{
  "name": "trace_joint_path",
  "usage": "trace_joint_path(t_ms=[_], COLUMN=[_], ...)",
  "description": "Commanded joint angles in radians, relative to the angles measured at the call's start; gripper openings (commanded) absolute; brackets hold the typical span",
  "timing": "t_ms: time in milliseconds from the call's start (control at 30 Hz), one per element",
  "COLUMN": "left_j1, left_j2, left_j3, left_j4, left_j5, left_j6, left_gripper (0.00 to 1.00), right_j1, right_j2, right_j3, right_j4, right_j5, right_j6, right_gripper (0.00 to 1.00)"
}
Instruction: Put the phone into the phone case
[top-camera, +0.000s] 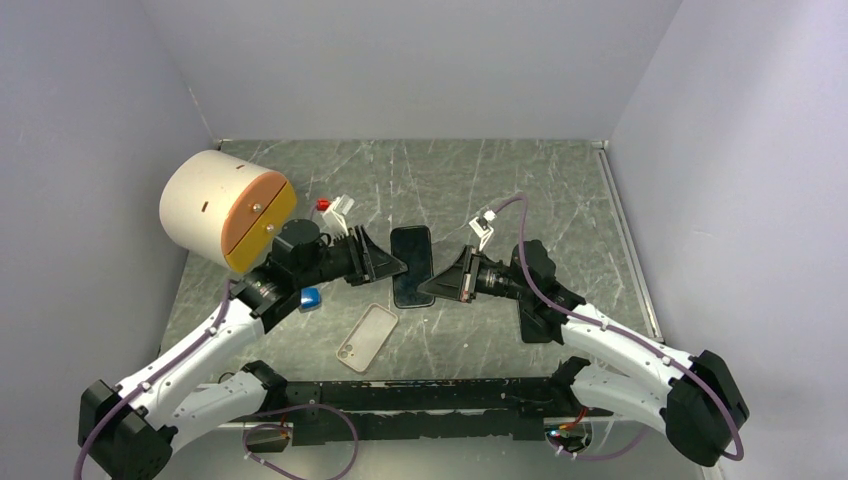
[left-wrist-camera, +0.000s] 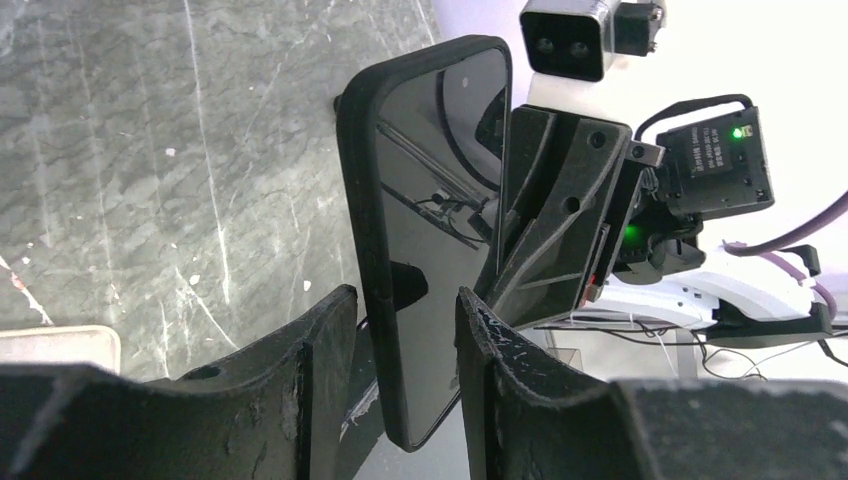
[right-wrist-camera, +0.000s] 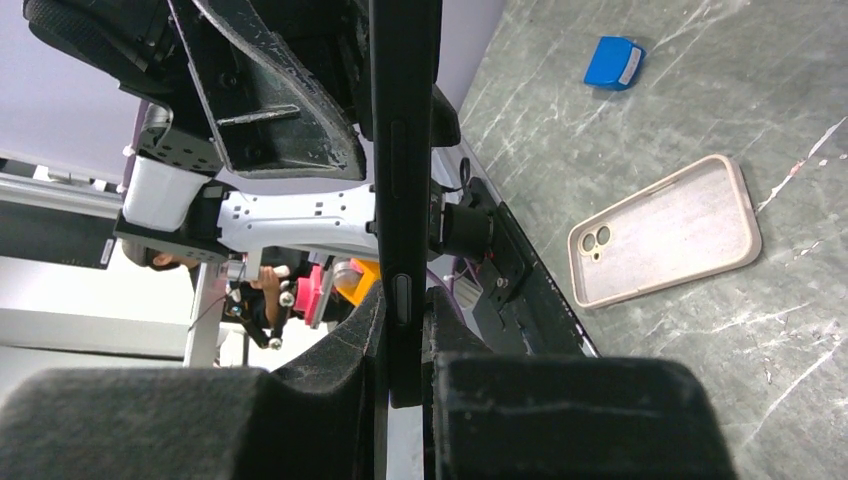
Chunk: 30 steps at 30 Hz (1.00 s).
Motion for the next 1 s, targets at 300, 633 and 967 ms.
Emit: trace_joint_path(t_ms=[300,633,967], left_j1=[0.002,0.002,0.002], left_j2=[0.025,0.025,-0.018], left_j3=[0.030,0.072,0.243], left_j4=[-0.022,-0.118,-0.424], left_j5=[-0.031,-0.069,-0.205], left_j6=[0.050,0.105,0.345], left_gripper=[0.17,0.60,0.93], right_j1=[-0.002,-0.002,-0.087], right_j2=[0.007,-0.021,0.084], right_j3=[0.037,0.052,0.215], right_j4=[0.075,-0.036,-0.433], right_j5=[0.000,0.096,0.230], right_j6=[-0.014,-0.040,-0.288], right_gripper=[0.00,0.00,0.00])
